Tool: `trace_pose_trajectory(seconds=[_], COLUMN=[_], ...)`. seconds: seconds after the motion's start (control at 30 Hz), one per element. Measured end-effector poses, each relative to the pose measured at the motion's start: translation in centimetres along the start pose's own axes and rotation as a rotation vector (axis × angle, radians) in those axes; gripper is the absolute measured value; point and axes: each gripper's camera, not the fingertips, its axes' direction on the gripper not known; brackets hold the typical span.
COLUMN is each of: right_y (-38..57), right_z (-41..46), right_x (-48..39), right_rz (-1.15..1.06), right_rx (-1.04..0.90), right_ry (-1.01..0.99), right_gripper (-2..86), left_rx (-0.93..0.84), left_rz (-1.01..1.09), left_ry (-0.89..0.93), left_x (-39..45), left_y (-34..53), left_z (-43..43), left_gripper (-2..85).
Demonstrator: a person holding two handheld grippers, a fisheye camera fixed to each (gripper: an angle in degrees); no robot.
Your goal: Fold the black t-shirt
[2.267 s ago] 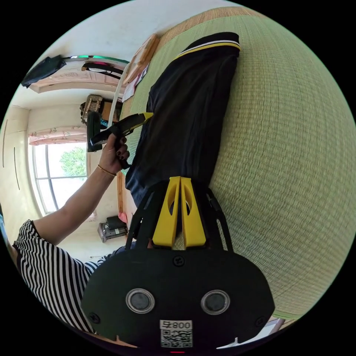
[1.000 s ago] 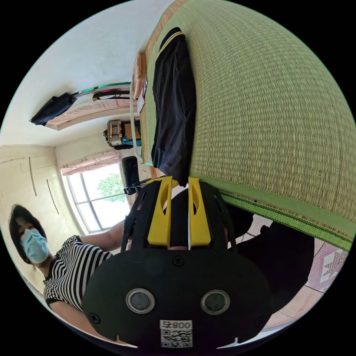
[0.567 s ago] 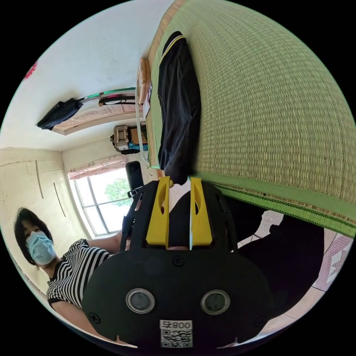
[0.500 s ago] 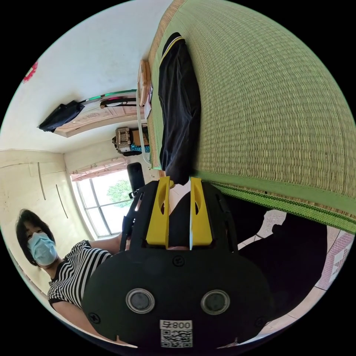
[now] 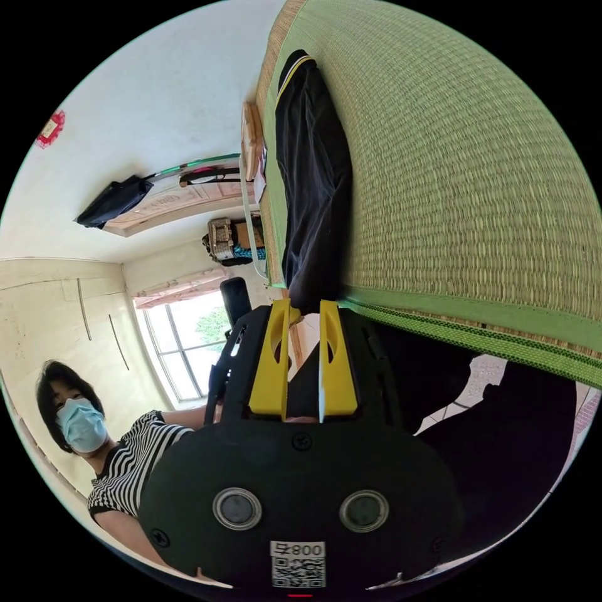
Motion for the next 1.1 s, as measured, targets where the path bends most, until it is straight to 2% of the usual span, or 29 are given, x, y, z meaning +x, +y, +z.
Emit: trace_pose_trajectory(seconds=[0.43, 0.8, 1.1], right_y=[-0.3, -0.6, -0.4], right_z=[0.4, 1.2, 1.6], right_x=[1.8, 1.7, 1.3], right_rz=[0.034, 0.03, 0.018], right_rx=[0.026, 0.021, 0.017], right_ry=[-0.051, -0.02, 0.008], right_gripper=[6.2, 4.0, 1.8], left_rx=[-0.004, -0.012, 0.049], left_rz=[0.003, 0.006, -0.052], left_ry=[-0.009, -0.013, 0.024], left_x=[2.6, 5.1, 4.9], left_y=[3.2, 5.1, 9.0], left_z=[-1.9, -5.0, -12.0], left_gripper=[0.6, 0.5, 0.4])
